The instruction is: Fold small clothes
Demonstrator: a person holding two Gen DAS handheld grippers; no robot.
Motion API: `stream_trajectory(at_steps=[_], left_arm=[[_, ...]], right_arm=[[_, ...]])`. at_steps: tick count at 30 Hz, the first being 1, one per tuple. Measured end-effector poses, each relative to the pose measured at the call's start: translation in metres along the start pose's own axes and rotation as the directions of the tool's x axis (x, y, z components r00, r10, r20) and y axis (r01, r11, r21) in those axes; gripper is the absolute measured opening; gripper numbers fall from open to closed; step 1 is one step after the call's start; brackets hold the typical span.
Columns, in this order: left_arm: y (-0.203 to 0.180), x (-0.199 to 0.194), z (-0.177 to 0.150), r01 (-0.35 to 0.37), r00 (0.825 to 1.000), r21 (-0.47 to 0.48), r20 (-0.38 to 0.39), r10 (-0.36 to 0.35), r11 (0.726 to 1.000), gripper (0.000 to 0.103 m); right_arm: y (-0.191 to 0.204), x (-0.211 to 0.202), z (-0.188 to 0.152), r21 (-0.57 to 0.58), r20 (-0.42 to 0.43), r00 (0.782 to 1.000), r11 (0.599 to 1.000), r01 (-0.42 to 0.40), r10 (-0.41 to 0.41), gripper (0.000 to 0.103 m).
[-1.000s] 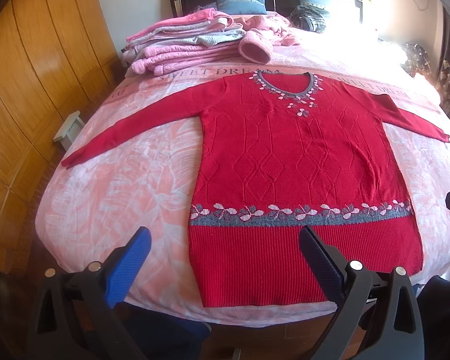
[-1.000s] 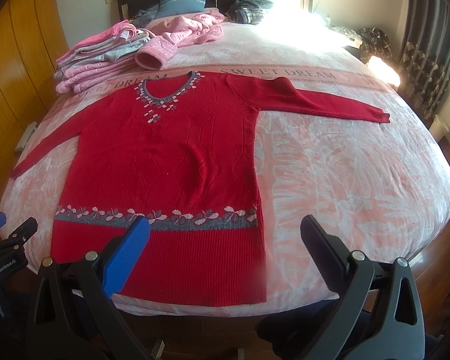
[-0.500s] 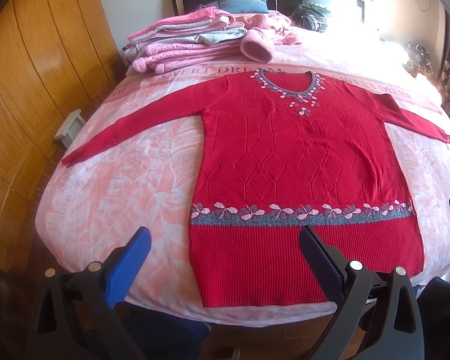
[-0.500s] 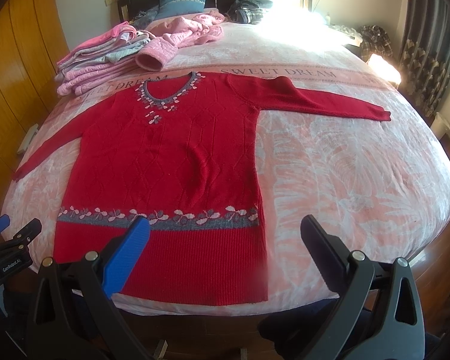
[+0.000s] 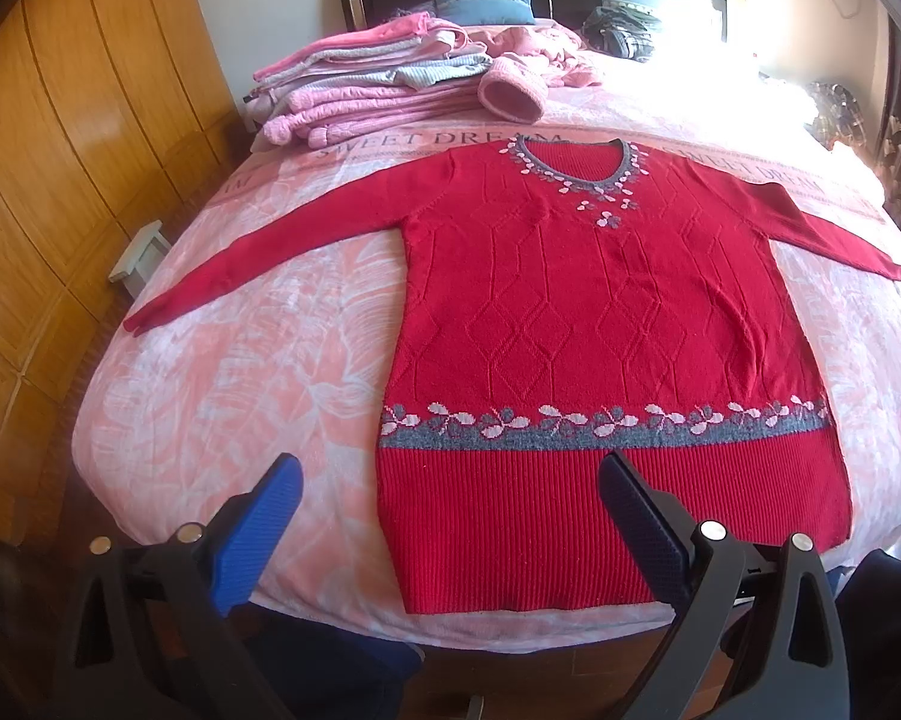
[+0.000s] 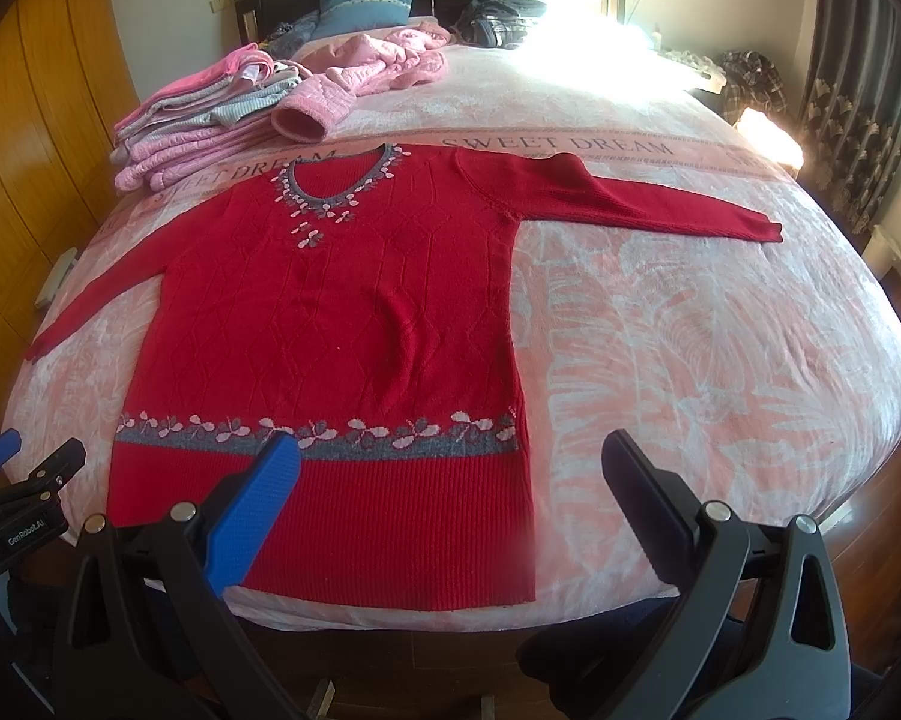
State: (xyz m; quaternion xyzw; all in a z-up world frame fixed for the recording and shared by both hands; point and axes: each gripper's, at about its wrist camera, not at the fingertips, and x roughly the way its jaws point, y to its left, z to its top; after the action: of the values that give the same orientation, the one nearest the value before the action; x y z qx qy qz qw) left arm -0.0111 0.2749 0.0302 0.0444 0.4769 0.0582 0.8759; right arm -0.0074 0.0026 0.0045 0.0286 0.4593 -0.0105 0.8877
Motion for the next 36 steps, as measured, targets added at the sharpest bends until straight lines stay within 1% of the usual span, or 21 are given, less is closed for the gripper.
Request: stream_trajectory(at_steps=[36], left_arm=[[-0.0007, 0.0002, -0.0007, -0.002, 1.000, 0.001, 0.000, 0.002, 1.000, 0.099]], right_arm=[[-0.0016, -0.0015, -0.0004, 0.001, 0.009, 1.000, 1.000, -0.001, 0.001, 0.100]])
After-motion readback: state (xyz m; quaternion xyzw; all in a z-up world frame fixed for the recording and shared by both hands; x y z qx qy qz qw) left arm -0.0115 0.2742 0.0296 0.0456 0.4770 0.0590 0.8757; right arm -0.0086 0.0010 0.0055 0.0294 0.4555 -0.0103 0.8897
